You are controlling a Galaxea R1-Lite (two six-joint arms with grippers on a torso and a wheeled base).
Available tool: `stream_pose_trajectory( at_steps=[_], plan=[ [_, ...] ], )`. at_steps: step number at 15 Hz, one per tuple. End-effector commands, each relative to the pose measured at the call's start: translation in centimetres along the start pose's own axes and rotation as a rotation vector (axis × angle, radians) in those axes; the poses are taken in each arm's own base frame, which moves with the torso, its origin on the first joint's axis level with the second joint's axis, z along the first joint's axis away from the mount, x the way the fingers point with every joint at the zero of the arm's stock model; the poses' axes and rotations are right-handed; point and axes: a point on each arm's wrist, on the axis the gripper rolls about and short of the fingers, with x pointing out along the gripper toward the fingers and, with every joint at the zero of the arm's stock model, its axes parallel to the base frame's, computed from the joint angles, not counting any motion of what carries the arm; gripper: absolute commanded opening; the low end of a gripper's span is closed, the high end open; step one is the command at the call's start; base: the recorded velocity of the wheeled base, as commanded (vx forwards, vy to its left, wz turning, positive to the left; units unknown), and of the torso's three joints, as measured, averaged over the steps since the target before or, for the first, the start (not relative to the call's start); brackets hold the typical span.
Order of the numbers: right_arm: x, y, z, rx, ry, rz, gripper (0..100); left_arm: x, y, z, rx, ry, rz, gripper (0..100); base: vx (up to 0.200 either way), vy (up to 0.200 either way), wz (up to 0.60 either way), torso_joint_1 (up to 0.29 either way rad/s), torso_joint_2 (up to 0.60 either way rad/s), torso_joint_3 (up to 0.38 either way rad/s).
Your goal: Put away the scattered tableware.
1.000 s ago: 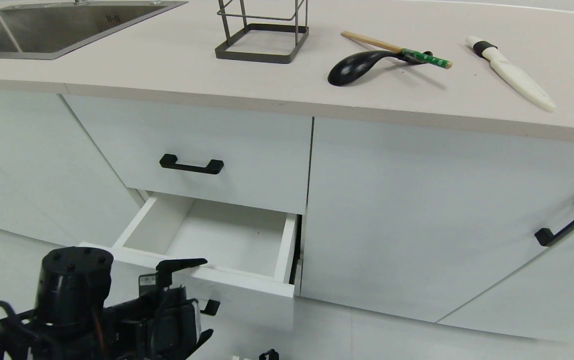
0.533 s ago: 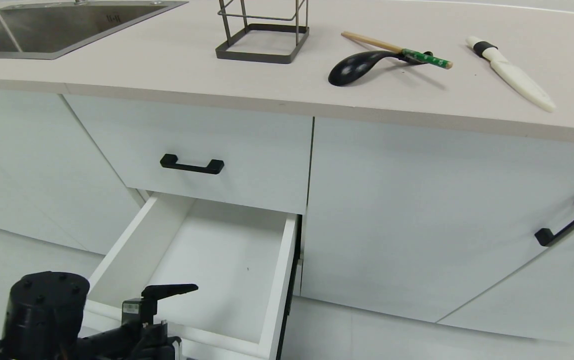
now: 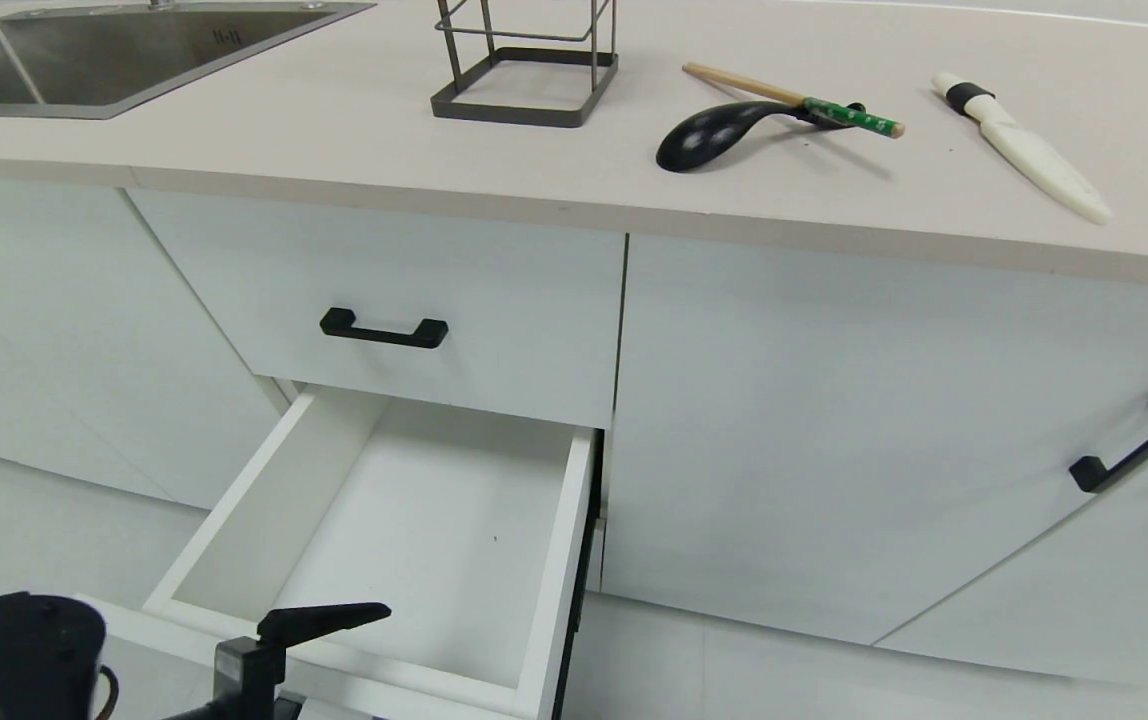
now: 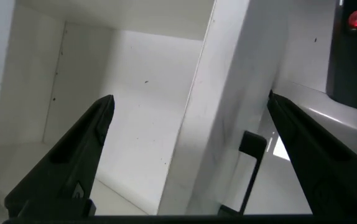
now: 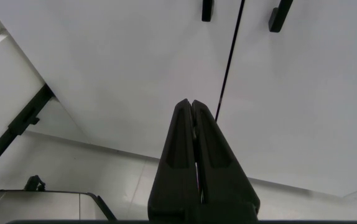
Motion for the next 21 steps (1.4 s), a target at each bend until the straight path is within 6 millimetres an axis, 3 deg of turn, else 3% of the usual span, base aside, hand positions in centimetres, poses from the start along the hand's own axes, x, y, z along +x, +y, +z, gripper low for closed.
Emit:
stream_pose_trajectory(
  at_steps=[1, 2, 3, 7, 8, 10, 13, 14, 17, 19, 21],
  plan=[
    [0.0, 0.0, 0.0, 0.0, -0.001, 0.0, 0, -2.9, -0.2, 0.8, -0.005, -0.056, 0.068, 100, 0.0, 0.0, 0.0, 0.0, 0.0, 0.0],
    [0.0, 0.0, 0.0, 0.0, -0.001, 0.0, 0, -3.0, -0.2, 0.8, -0.008, -0.058, 0.072, 100, 0.0, 0.0, 0.0, 0.0, 0.0, 0.0],
    [0.0, 0.0, 0.0, 0.0, -0.001, 0.0, 0, -4.6, 0.2, 1.4, -0.03, -0.072, 0.09, 100, 0.0, 0.0, 0.0, 0.0, 0.0, 0.0],
    [0.0, 0.0, 0.0, 0.0, -0.001, 0.0, 0, -7.9, 3.6, 3.3, -0.106, -0.068, 0.278, 100, 0.0, 0.0, 0.0, 0.0, 0.0, 0.0],
    [0.0, 0.0, 0.0, 0.0, -0.001, 0.0, 0, -8.2, 4.2, 3.4, -0.177, -0.066, 0.318, 100, 0.0, 0.0, 0.0, 0.0, 0.0, 0.0],
    [0.0, 0.0, 0.0, 0.0, -0.001, 0.0, 0, -8.9, 7.2, 3.3, -0.561, -0.033, 0.473, 100, 0.0, 0.0, 0.0, 0.0, 0.0, 0.0],
    [0.0, 0.0, 0.0, 0.0, -0.001, 0.0, 0, -7.3, 9.1, 2.9, -0.826, -0.073, 0.428, 100, 0.0, 0.0, 0.0, 0.0, 0.0, 0.0],
    [0.0, 0.0, 0.0, 0.0, -0.001, 0.0, 0, -7.0, 8.8, 2.4, -0.915, -0.073, 0.41, 100, 0.0, 0.0, 0.0, 0.0, 0.0, 0.0],
    [0.0, 0.0, 0.0, 0.0, -0.001, 0.0, 0, -7.9, 6.8, 2.0, -0.916, -0.077, 0.427, 100, 0.0, 0.0, 0.0, 0.0, 0.0, 0.0],
    [0.0, 0.0, 0.0, 0.0, -0.001, 0.0, 0, -12.3, 3.5, 2.2, -0.829, -0.138, 0.655, 100, 0.0, 0.0, 0.0, 0.0, 0.0, 0.0],
    [0.0, 0.0, 0.0, 0.0, -0.001, 0.0, 0, -14.4, 0.1, 2.5, -0.781, -0.177, 0.795, 100, 0.0, 0.0, 0.0, 0.0, 0.0, 0.0]
  ],
)
